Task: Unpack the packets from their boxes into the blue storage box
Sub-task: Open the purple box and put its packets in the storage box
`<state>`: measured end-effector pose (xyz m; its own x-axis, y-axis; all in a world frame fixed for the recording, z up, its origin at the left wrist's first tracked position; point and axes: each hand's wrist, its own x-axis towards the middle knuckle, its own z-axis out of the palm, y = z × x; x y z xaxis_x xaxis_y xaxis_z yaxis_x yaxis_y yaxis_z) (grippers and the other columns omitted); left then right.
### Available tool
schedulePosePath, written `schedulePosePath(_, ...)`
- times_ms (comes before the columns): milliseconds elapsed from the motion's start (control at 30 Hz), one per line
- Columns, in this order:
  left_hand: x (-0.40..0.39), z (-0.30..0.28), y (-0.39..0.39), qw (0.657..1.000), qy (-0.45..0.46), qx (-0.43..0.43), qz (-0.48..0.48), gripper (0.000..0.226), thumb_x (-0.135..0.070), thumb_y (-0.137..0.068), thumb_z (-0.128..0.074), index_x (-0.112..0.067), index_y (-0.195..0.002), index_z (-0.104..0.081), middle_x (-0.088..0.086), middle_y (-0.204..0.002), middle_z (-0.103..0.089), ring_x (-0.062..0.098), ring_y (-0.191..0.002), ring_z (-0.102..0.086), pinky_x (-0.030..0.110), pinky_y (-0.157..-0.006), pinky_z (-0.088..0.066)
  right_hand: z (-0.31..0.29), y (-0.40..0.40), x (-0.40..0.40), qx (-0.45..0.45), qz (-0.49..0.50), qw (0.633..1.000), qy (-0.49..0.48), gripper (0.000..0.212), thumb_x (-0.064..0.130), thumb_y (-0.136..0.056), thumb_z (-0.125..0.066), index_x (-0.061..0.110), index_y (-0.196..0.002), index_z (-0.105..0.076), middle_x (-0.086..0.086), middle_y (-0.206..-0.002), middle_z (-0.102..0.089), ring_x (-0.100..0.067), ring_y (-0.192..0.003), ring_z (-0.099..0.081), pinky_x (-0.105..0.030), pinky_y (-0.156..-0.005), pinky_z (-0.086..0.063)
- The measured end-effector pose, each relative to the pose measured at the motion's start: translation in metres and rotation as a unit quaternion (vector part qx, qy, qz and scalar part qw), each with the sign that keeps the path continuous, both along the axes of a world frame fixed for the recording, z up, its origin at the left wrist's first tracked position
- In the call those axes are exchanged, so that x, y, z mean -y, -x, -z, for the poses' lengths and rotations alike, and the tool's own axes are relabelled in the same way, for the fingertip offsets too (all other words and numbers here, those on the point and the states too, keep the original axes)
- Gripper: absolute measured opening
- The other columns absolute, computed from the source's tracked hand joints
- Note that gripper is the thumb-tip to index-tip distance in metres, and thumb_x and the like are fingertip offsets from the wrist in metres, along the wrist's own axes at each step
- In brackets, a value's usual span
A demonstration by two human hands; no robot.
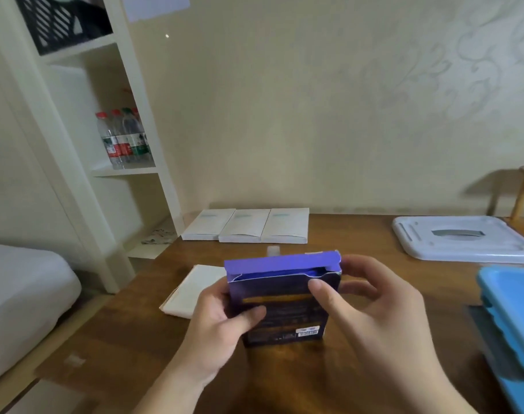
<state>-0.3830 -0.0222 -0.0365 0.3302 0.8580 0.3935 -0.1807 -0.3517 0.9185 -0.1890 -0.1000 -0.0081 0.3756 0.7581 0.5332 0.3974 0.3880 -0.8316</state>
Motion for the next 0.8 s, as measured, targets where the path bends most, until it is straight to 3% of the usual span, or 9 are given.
schedulePosePath(133,0.015,0.006,-0.011,0.997,-0.023,0.059,-0.033,0.046,-0.045,-0.074,-0.080,-0.020,-0.111,-0.069,0.009,-0.108,-0.071,0.029,-0.106,-0.066,0.025,-0.079,-0.056,0.006,0.000,0.000,0.016,0.031,0.999,-0.008,0.022,0.051,-0.069,-0.072,0.036,-0.084,-0.068,0.026,-0.081,-0.071,0.007,-0.072,-0.068,-0.007,-0.051,-0.048)
schedulePosePath(267,0.029,-0.002,-0.028,0.986,-0.019,0.078,-0.148,0.056,-0.077,-0.062,-0.071,-0.033,-0.096,-0.071,-0.001,-0.097,-0.073,0.019,-0.097,-0.069,0.021,-0.067,-0.056,0.007,0.001,0.002,0.002,0.030,0.999,-0.016,0.029,0.060,-0.067,-0.063,0.036,-0.084,-0.069,0.025,-0.080,-0.071,0.007,-0.072,-0.068,-0.006,-0.049,-0.047)
schedulePosePath(367,0.035,-0.006,-0.036,0.976,0.006,0.087,-0.201,0.060,-0.086,-0.058,-0.062,-0.039,-0.094,-0.071,-0.006,-0.094,-0.074,0.013,-0.093,-0.071,0.019,-0.062,-0.056,0.007,0.001,0.005,0.000,0.032,0.999,-0.018,0.025,0.055,-0.071,-0.064,0.033,-0.082,-0.070,0.025,-0.080,-0.071,0.006,-0.073,-0.068,-0.005,-0.048,-0.046)
schedulePosePath(433,0.037,-0.009,-0.039,0.972,0.017,0.107,-0.208,0.046,-0.079,-0.064,-0.057,-0.045,-0.090,-0.072,-0.010,-0.091,-0.074,0.011,-0.092,-0.070,0.018,-0.060,-0.055,0.006,0.000,0.008,0.034,0.043,0.998,-0.020,0.008,0.041,-0.078,-0.065,0.034,-0.077,-0.069,0.029,-0.076,-0.069,0.007,-0.069,-0.067,-0.004,-0.047,-0.045)
schedulePosePath(533,0.040,-0.009,-0.040,0.971,0.041,0.128,-0.195,0.037,-0.072,-0.066,-0.052,-0.049,-0.088,-0.071,-0.011,-0.091,-0.073,0.009,-0.093,-0.069,0.020,-0.062,-0.055,0.007,-0.004,0.010,0.078,0.065,0.994,-0.044,0.030,0.023,-0.091,-0.061,0.028,-0.062,-0.065,0.021,-0.057,-0.062,0.002,-0.051,-0.057,0.000,-0.042,-0.032)
schedulePosePath(633,0.042,-0.008,-0.038,0.976,0.010,0.133,-0.174,0.034,-0.063,-0.072,-0.056,-0.041,-0.092,-0.072,-0.005,-0.093,-0.073,0.017,-0.093,-0.070,0.027,-0.064,-0.057,0.013,-0.006,0.011,0.078,0.072,0.992,-0.074,0.037,0.024,-0.095,-0.055,0.017,-0.060,-0.065,0.006,-0.054,-0.060,-0.008,-0.045,-0.054,-0.012,-0.038,-0.034)
schedulePosePath(700,0.042,-0.010,-0.036,0.963,-0.112,0.142,-0.199,0.022,-0.041,-0.084,-0.059,-0.031,-0.102,-0.062,0.006,-0.095,-0.070,0.023,-0.087,-0.068,0.033,-0.065,-0.056,0.017,-0.005,0.011,0.088,0.087,0.988,-0.095,0.038,0.033,-0.092,-0.048,0.018,-0.063,-0.066,0.003,-0.059,-0.063,-0.012,-0.046,-0.058,-0.022,-0.040,-0.040)
schedulePosePath(767,0.041,-0.012,-0.033,0.914,-0.299,0.116,-0.249,0.021,-0.012,-0.089,-0.054,-0.018,-0.104,-0.041,0.023,-0.100,-0.063,0.017,-0.084,-0.065,0.024,-0.066,-0.051,0.019,-0.002,0.012,0.092,0.107,0.985,-0.103,0.033,0.037,-0.091,-0.045,0.030,-0.067,-0.066,0.011,-0.070,-0.066,-0.010,-0.049,-0.062,-0.018,-0.041,-0.042)
schedulePosePath(800,0.039,-0.011,-0.032,0.886,-0.372,0.079,-0.267,0.021,-0.003,-0.088,-0.052,-0.016,-0.099,-0.040,0.028,-0.103,-0.058,0.012,-0.086,-0.065,0.020,-0.069,-0.050,0.019,-0.002,0.013,0.089,0.114,0.984,-0.106,0.028,0.038,-0.091,-0.045,0.037,-0.070,-0.063,0.016,-0.076,-0.066,-0.008,-0.052,-0.063,-0.015,-0.041,-0.041)
